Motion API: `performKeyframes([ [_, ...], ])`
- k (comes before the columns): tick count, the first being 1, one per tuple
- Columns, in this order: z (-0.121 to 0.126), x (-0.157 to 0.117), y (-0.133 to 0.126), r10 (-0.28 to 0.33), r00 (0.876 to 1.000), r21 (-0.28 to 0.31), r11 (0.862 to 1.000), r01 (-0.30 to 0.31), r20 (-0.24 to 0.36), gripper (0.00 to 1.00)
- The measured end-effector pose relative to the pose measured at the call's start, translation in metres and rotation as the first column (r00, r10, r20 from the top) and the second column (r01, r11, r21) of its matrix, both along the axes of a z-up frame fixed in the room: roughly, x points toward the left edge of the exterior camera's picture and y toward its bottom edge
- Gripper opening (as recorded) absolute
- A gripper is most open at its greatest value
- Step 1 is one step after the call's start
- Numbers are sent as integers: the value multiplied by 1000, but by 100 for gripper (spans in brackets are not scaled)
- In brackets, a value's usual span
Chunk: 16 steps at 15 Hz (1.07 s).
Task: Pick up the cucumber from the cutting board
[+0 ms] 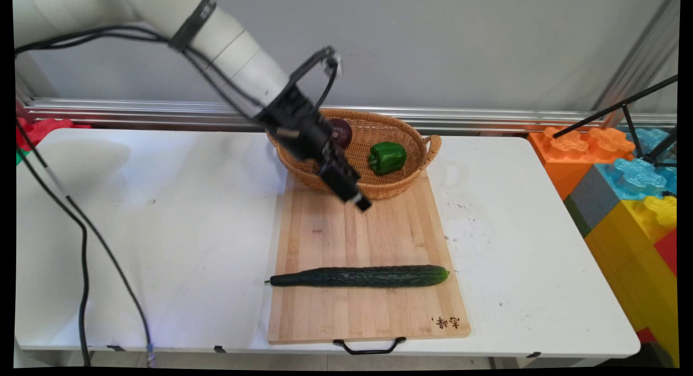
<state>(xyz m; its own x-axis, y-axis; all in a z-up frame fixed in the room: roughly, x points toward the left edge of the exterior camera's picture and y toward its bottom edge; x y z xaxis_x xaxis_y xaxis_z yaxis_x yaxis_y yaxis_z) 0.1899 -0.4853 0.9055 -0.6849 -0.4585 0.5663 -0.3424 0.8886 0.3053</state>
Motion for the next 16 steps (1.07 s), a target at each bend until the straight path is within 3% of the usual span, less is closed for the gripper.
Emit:
performKeyframes([
  [7,-60,-18,45,-126,991,-44,991,128,47,100],
  [16,-117,-43,59,-184,979,-128,973,194,87,100],
])
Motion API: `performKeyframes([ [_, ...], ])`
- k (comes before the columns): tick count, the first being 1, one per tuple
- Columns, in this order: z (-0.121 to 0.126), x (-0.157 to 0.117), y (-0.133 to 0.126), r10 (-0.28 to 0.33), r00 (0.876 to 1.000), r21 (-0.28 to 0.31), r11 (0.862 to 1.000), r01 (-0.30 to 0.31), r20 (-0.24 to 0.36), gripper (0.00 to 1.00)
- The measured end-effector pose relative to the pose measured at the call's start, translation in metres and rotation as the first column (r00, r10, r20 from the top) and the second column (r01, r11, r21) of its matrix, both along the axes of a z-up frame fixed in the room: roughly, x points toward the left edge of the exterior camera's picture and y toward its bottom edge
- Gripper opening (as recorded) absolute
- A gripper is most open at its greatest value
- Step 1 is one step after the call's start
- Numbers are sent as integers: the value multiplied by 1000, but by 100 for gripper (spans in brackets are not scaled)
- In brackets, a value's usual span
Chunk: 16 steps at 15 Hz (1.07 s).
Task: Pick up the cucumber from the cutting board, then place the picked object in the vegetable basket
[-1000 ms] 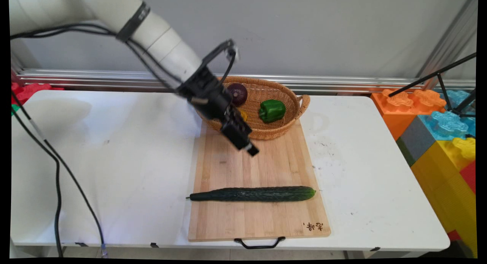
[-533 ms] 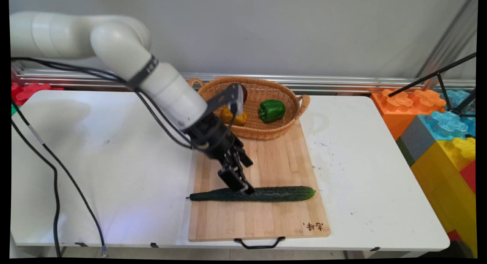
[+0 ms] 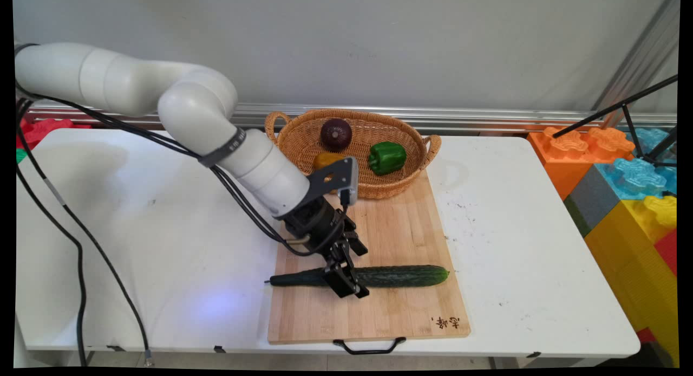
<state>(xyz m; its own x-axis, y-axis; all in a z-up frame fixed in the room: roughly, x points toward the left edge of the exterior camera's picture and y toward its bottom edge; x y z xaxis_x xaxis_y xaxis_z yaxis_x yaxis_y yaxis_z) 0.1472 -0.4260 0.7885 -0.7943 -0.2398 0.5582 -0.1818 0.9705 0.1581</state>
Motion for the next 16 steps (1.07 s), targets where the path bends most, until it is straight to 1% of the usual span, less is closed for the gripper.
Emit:
performKeyframes([
  [6,-19,-9,4,-27,999,-43,999,28,20,100],
  [7,-21,-10,4,-33,999,-48,998,34,23,0],
  [12,-28,-12,7,-54,998,-64,996,57,45,0],
  [16,-27,-11,7,-68,996,-69,995,71,53,0],
])
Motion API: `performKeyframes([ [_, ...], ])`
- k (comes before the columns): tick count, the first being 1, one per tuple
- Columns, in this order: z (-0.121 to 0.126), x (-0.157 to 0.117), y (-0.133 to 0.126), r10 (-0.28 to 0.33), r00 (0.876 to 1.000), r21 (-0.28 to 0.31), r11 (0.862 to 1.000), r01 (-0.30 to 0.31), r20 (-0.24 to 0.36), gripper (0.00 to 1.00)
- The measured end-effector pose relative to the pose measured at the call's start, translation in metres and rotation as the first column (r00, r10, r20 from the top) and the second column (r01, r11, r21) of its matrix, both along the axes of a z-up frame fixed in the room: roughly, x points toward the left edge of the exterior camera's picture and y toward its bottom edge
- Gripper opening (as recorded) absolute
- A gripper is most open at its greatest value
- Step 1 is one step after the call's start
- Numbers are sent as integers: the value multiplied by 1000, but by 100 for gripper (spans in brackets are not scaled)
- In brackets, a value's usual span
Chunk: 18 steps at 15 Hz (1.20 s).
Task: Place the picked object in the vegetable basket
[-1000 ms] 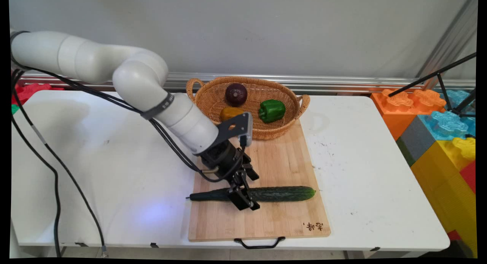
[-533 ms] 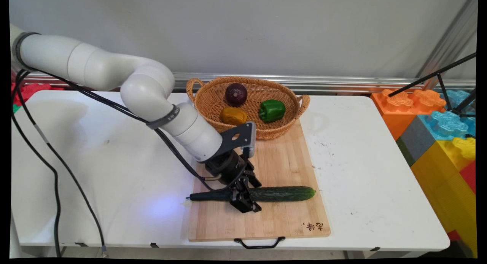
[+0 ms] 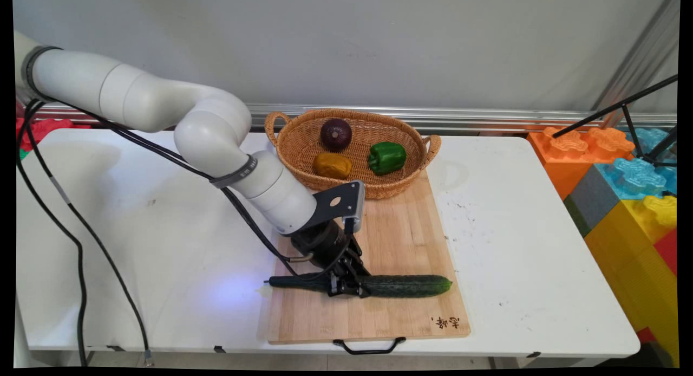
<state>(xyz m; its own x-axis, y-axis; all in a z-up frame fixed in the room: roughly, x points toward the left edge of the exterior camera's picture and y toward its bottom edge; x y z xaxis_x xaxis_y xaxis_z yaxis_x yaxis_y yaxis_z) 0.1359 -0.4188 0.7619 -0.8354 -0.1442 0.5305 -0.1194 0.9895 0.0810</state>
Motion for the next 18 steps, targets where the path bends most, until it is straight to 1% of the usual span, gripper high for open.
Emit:
performKeyframes([
  [3,12,0,-2,1,1000,13,1000,-1,-20,0],
  [6,44,1,-11,6,997,26,1000,-4,-71,0],
  [8,71,3,-21,-3,994,8,1000,4,-106,0],
  [10,97,4,-38,-6,990,-24,1000,3,-138,0],
  [12,120,7,-64,-14,988,-79,997,2,-156,0],
  [13,128,9,-76,-21,987,-108,994,4,-159,0],
  [14,132,9,-85,-25,987,-129,992,4,-160,0],
  [16,141,14,-116,-38,986,-199,980,5,-161,0],
  [18,142,18,-141,-52,986,-247,969,12,-155,0],
])
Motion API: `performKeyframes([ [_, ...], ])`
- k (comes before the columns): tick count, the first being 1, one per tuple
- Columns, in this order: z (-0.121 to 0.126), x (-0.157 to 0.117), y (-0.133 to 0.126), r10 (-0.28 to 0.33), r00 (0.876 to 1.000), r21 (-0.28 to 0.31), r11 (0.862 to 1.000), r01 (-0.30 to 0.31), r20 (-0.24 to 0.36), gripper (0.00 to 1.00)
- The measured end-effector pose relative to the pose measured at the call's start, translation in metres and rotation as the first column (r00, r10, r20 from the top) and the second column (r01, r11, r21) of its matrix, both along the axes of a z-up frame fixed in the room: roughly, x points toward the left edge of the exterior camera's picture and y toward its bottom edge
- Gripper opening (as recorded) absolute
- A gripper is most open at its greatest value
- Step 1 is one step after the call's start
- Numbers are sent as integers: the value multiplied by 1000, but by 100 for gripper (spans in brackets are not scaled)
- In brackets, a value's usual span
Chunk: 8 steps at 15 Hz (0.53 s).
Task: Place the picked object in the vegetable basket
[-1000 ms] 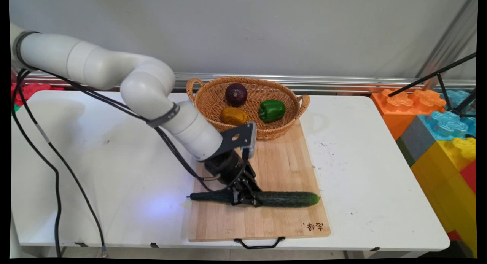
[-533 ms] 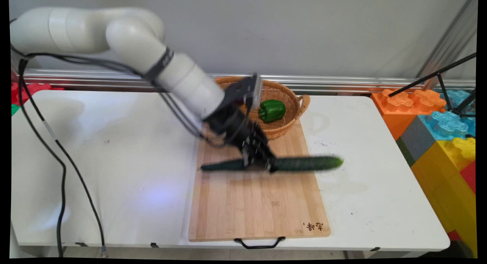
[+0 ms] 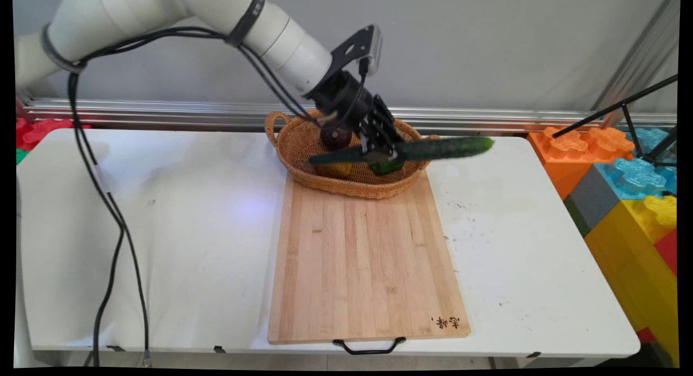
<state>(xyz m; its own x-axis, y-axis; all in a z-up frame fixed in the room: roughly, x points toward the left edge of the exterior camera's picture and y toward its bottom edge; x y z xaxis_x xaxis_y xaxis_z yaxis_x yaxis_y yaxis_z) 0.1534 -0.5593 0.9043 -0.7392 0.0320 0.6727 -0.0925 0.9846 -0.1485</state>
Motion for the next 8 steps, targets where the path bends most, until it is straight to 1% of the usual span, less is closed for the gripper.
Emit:
performKeyframes([
  [2,-5,7,-25,-20,1000,-45,999,20,16,0],
  [4,-16,15,-47,-49,998,-83,995,53,42,0],
  [6,-28,21,-66,-73,995,-108,991,80,66,0],
  [8,-39,27,-82,-95,992,-121,987,105,84,0],
])
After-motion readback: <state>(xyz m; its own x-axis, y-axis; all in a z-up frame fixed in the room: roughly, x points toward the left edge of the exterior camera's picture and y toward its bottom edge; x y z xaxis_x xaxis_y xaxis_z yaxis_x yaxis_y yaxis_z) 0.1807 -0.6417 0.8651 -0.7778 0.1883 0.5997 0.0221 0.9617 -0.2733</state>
